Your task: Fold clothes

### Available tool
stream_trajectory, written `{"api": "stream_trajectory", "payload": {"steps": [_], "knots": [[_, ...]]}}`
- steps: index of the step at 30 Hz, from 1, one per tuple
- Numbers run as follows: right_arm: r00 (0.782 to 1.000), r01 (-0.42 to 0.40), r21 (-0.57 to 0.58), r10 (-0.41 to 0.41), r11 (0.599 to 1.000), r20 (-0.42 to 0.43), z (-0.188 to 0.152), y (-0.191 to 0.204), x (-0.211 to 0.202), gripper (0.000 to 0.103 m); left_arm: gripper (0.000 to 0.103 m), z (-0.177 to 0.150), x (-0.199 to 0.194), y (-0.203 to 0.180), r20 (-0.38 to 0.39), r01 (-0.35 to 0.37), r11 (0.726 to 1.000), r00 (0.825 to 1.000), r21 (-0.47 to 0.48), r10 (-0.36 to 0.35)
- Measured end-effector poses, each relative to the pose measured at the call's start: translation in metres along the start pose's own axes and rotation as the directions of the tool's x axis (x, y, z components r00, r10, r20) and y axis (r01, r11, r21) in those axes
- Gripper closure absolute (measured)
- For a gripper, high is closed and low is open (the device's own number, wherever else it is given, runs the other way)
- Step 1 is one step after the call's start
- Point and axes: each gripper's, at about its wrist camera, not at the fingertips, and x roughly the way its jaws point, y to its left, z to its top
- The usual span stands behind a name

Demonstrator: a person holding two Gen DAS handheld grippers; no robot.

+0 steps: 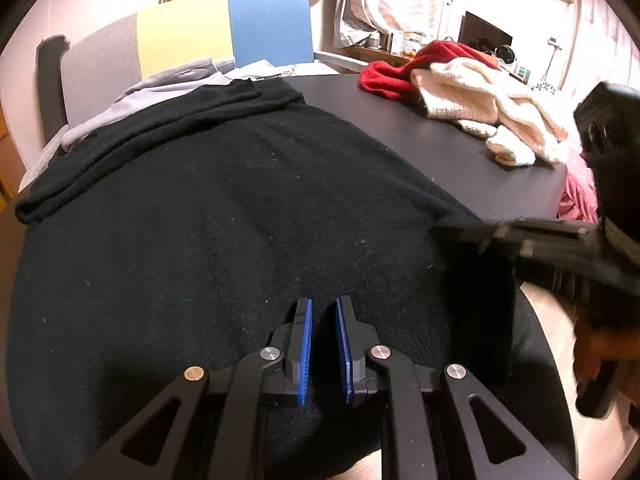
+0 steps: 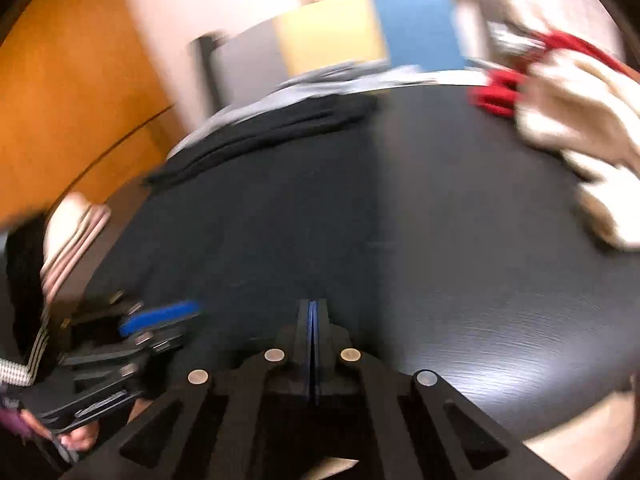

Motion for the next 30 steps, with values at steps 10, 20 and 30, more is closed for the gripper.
{"api": "stream_trajectory", "payload": {"steps": [10,20,30], "knots": [[0.994,-0.089,0.103,0.082,0.991,0.066,0.001,-0.004,-0.029,0.094,0.088,0.000,0.000,0.001,-0.004,-0.001,1.000,1.000,-0.008,0.001],[0.990,-0.135,0.181,0.141,0.974,-0.022,-0.029,-0.032,-0.025,0.103,0.088,-0.002,0.000,0.002,0.009,0.006,1.000,1.000,-0.004,-0.006],[0.991,-0.128,-0.021,0.127,0.992,-0.044,0.029,-0.013,-0.028,0.083,0.088,0.015,-0.023,-0.034,0.084,0.087,0.986,0.991,0.145,-0.100]]}}
